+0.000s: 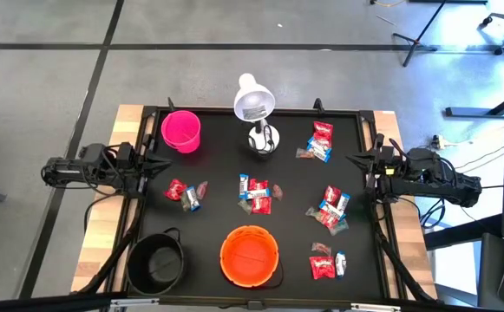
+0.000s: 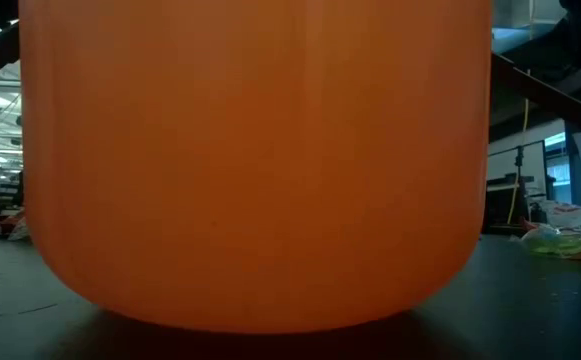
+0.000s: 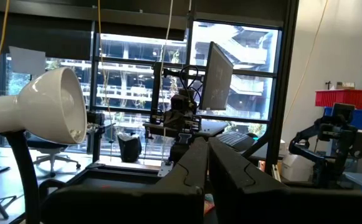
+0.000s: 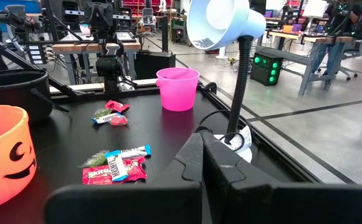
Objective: Sort candy
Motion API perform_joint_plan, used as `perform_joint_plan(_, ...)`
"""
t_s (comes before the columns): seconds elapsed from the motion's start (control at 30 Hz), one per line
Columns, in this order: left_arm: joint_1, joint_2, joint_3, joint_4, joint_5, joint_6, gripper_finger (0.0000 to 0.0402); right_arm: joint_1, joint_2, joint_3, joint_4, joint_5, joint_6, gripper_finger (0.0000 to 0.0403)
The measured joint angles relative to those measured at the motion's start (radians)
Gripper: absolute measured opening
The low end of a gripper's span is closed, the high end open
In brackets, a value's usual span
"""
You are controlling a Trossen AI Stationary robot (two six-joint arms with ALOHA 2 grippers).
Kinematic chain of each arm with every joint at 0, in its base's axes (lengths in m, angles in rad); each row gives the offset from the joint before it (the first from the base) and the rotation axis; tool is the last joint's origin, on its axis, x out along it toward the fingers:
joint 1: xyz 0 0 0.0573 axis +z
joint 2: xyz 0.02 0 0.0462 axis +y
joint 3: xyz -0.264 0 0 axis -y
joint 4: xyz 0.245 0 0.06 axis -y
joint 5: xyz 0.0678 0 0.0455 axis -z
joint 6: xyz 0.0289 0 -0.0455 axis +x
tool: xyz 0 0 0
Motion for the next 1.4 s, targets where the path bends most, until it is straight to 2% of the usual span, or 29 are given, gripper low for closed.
perform_joint_plan(0.13, 0.0, 0.0, 0.0, 0.0, 0.0, 0.075, 0.0007, 0.0, 0.0, 0.0, 0.0, 0.0, 0.0, 0.0001)
perform_joint_plan(0.93, 0.0, 0.0, 0.0, 0.0, 0.0, 0.078, 0.0007, 0.0, 0.0, 0.0, 0.0, 0.0, -0.006, 0.0001)
perform_joint_plan(1.1, 0.0, 0.0, 0.0, 0.0, 0.0, 0.078, 0.0007, 0.0, 0.0, 0.001, 0.029, 0.07, -0.084, 0.0001)
perform_joint_plan(1.4, 0.0, 0.0, 0.0, 0.0, 0.0, 0.078, 0.0007, 0.0, 0.0, 0.001, 0.023, 0.071, -0.081, 0.0001)
